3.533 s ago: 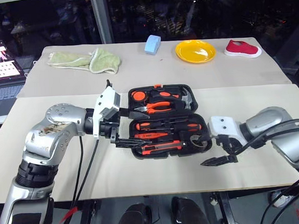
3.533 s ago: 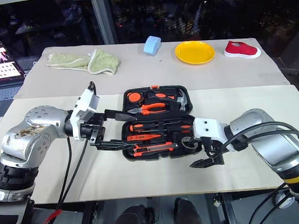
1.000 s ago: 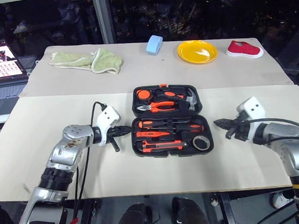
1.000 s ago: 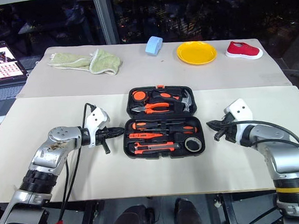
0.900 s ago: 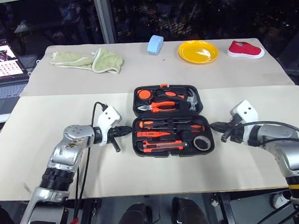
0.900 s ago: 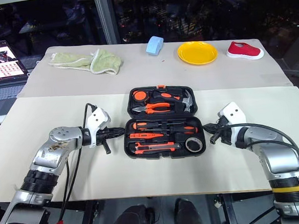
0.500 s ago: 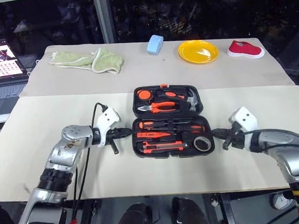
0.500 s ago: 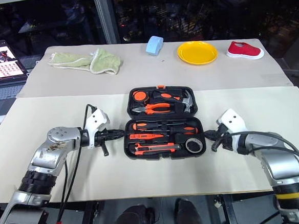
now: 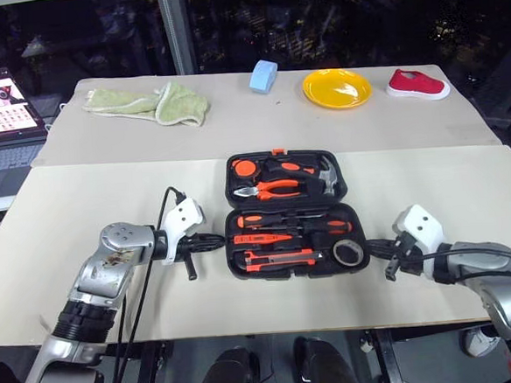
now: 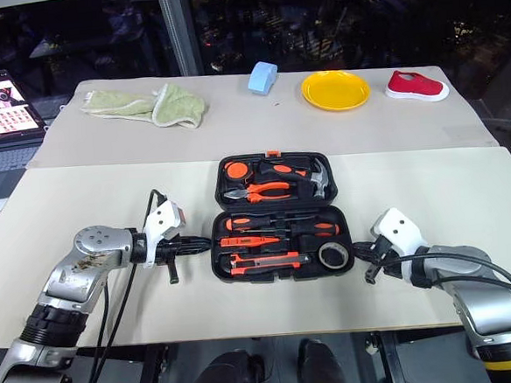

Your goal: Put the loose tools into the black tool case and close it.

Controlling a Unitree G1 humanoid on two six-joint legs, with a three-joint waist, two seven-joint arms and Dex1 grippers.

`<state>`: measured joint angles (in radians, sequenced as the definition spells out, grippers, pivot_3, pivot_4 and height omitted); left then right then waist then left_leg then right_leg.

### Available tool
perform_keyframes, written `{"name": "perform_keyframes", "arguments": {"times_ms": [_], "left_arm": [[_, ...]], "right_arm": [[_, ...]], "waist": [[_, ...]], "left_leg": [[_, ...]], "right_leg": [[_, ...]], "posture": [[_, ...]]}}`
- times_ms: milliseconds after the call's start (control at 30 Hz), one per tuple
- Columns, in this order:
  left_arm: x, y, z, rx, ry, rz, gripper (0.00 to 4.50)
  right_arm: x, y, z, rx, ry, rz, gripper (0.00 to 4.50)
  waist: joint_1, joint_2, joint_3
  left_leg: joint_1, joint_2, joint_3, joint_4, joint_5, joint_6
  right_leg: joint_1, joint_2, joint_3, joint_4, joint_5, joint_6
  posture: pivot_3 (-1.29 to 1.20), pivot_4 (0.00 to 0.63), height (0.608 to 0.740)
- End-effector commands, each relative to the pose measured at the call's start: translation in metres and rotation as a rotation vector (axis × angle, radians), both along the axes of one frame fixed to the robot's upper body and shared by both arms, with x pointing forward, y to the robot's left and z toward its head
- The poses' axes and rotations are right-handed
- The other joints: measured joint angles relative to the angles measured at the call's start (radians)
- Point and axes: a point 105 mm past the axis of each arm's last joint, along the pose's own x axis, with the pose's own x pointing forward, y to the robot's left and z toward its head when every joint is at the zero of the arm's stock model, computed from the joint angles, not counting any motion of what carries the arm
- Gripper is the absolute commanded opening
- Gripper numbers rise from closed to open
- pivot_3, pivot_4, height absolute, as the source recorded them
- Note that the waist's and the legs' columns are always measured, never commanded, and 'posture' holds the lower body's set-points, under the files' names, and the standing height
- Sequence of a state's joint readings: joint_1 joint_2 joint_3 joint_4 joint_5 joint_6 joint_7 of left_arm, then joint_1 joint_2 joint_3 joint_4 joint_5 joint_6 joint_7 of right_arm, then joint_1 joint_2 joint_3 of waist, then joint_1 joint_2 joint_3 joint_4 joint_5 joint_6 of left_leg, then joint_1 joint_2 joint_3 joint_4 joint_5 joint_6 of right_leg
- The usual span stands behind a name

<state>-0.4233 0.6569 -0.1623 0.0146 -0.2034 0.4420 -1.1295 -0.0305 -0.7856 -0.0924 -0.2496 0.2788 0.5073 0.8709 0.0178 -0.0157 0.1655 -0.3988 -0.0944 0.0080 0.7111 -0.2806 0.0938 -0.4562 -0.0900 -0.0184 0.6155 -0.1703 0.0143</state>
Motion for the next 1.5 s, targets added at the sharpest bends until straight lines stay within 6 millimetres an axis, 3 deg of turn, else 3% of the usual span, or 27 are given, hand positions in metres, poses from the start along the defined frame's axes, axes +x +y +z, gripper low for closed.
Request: {"name": "perform_keyframes", "arguments": {"times_ms": [33,233,533,867,967,1067,1133,1167,1267,1300,1433,1467,1500], "left_arm": [[-0.016,-0.018,0.005,-0.039,0.004,-0.117,0.03],[-0.029,-0.014,0.002,-0.033,0.039,-0.136,0.03],[-0.063,-0.009,-0.004,0.001,0.12,-0.214,0.03],[-0.05,0.012,-0.015,0.078,0.093,-0.098,0.03],[-0.046,0.02,-0.015,0.088,0.091,-0.058,0.03],[-0.038,0.046,-0.013,0.119,0.113,0.031,0.03],[-0.035,0.065,-0.009,0.128,0.14,0.08,0.42],[-0.032,0.072,-0.006,0.128,0.151,0.102,0.67],[-0.014,0.08,0.009,0.069,0.171,0.179,1.85],[-0.006,0.078,0.016,0.028,0.182,0.203,2.01],[0.018,0.059,0.036,-0.098,0.293,0.252,3.35],[0.02,0.055,0.038,-0.108,0.318,0.255,3.9],[0.023,0.046,0.041,-0.128,0.351,0.251,4.12]], "right_arm": [[-0.012,0.026,0.02,0.051,-0.059,0.151,0.0],[-0.028,0.026,0.015,0.04,-0.016,0.193,0.0],[-0.051,0.025,0.009,0.035,0.038,0.216,0.0],[-0.061,0.026,-0.002,0.009,0.069,0.188,0.0],[-0.057,0.016,-0.002,-0.025,0.063,0.147,0.0],[-0.054,-0.011,0.007,-0.07,0.064,0.081,0.0],[-0.053,-0.029,0.017,-0.081,0.072,0.04,0.0],[-0.051,-0.037,0.023,-0.076,0.079,0.02,0.58],[-0.043,-0.046,0.04,-0.012,0.087,-0.018,1.67],[-0.037,-0.048,0.047,0.02,0.083,-0.036,1.83],[-0.01,-0.045,0.067,0.149,0.097,-0.092,3.16],[-0.006,-0.043,0.07,0.168,0.106,-0.096,3.63],[0.0,-0.038,0.073,0.194,0.119,-0.093,3.85]], "waist": [[0.0,0.0,0.0],[-0.003,0.0,0.0],[-0.005,0.0,0.0],[-0.003,0.0,0.0],[-0.003,0.0,0.0],[-0.003,0.0,0.0],[-0.006,0.0,0.0],[-0.006,0.0,0.0],[-0.004,0.0,0.0],[-0.004,0.0,0.0],[0.001,0.0,0.0],[0.001,0.0,0.0],[0.0,-0.001,0.0]], "left_leg": [[0.0,0.0,0.0,0.0,0.0,0.0],[0.0,0.0,0.0,0.0,0.0,0.0],[0.001,0.0,0.0,0.0,-0.002,-0.003],[0.008,0.001,0.0,-0.001,-0.002,-0.004],[0.011,0.001,0.0,-0.001,-0.003,-0.003],[0.016,0.002,0.0,-0.001,-0.004,-0.002],[0.017,0.002,0.0,-0.001,-0.004,-0.001],[0.018,0.002,0.0,-0.001,-0.005,0.0],[0.022,0.003,0.0,-0.001,-0.007,0.004],[0.022,0.003,0.0,-0.001,-0.007,0.004],[0.019,0.003,0.0,0.002,-0.007,0.003],[0.018,0.002,0.0,0.002,-0.006,0.003],[0.018,0.002,0.0,0.002,-0.006,0.003]], "right_leg": [[0.0,0.0,0.0,0.0,0.0,0.0],[0.0,0.0,0.0,0.0,0.0,0.0],[0.001,0.0,0.0,-0.001,0.0,0.0],[0.005,0.0,0.001,-0.001,0.0,0.0],[0.009,0.0,0.001,-0.002,-0.001,0.001],[0.016,0.0,0.0,-0.002,-0.001,0.001],[0.016,0.0,0.0,-0.002,-0.001,0.001],[0.016,0.0,0.001,-0.003,-0.001,0.001],[0.019,0.001,0.0,-0.003,-0.001,0.002],[0.019,0.001,0.0,-0.003,-0.002,0.002],[0.019,0.001,0.0,-0.003,-0.002,0.003],[0.018,0.001,-0.001,-0.003,0.0,0.002],[0.018,0.0,0.0,-0.003,0.0,0.002]], "posture": [[0.0,0.15,0.732],[0.0,0.15,0.732],[0.0,0.15,0.732],[0.0,0.15,0.732],[0.0,0.15,0.732],[0.0,0.15,0.732],[0.0,0.15,0.732],[0.0,0.15,0.732],[0.0,0.15,0.732],[0.0,0.15,0.732],[0.0,0.15,0.732],[0.0,0.15,0.732],[0.0,0.15,0.732]]}}
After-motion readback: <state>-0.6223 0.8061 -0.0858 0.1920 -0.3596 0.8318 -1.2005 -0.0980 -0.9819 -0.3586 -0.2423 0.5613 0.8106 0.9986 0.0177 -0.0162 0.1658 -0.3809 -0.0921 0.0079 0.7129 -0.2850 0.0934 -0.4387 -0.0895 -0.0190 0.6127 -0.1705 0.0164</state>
